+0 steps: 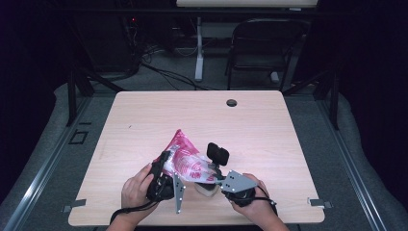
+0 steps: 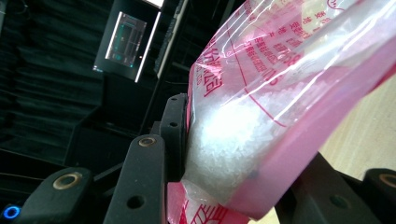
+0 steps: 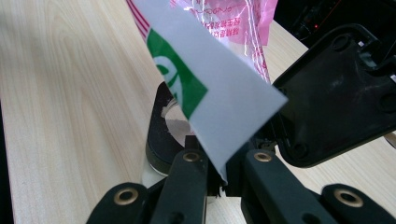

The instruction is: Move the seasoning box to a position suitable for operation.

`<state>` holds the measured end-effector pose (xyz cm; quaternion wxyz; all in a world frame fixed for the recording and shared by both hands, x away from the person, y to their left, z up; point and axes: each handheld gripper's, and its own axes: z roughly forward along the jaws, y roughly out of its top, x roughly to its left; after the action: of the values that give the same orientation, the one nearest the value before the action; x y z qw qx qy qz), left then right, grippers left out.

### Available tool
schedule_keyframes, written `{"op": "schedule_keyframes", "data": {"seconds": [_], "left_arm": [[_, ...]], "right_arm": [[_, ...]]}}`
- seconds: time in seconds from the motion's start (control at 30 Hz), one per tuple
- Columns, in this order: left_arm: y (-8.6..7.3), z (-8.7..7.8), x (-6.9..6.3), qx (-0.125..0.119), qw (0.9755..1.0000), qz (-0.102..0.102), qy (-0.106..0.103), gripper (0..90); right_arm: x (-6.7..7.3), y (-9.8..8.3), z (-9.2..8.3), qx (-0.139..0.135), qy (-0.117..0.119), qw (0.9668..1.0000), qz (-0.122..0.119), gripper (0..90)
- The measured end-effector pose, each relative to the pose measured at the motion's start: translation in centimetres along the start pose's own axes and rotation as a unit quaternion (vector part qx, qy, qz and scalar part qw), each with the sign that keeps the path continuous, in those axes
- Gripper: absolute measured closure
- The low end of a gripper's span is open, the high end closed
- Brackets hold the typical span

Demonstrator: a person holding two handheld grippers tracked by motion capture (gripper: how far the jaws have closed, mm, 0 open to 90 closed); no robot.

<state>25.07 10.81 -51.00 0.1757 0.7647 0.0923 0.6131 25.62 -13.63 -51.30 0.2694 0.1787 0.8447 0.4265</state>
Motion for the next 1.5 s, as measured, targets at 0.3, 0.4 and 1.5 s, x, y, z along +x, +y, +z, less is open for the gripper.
{"op": "schedule_keyframes", "data": {"seconds": [0.3, 0.4, 1.5], "left_arm": [[-0.4, 0.3, 0.0, 0.003, 0.9998, -0.012, -0.018, 66.7], [-0.6, 0.5, -0.2, 0.001, 0.9995, -0.022, -0.024, 66.8], [-2.3, 1.4, -0.9, 0.028, 0.992, -0.079, -0.095, 68.9]], "right_arm": [[0.0, 0.1, 0.0, -0.004, 0.0, 1.0, 0.001, 88.5], [0.0, 0.1, 0.0, -0.004, 0.0, 1.0, 0.001, 88.3], [-0.3, 0.4, 0.0, -0.022, -0.006, 0.9997, 0.012, 79.3]]}}
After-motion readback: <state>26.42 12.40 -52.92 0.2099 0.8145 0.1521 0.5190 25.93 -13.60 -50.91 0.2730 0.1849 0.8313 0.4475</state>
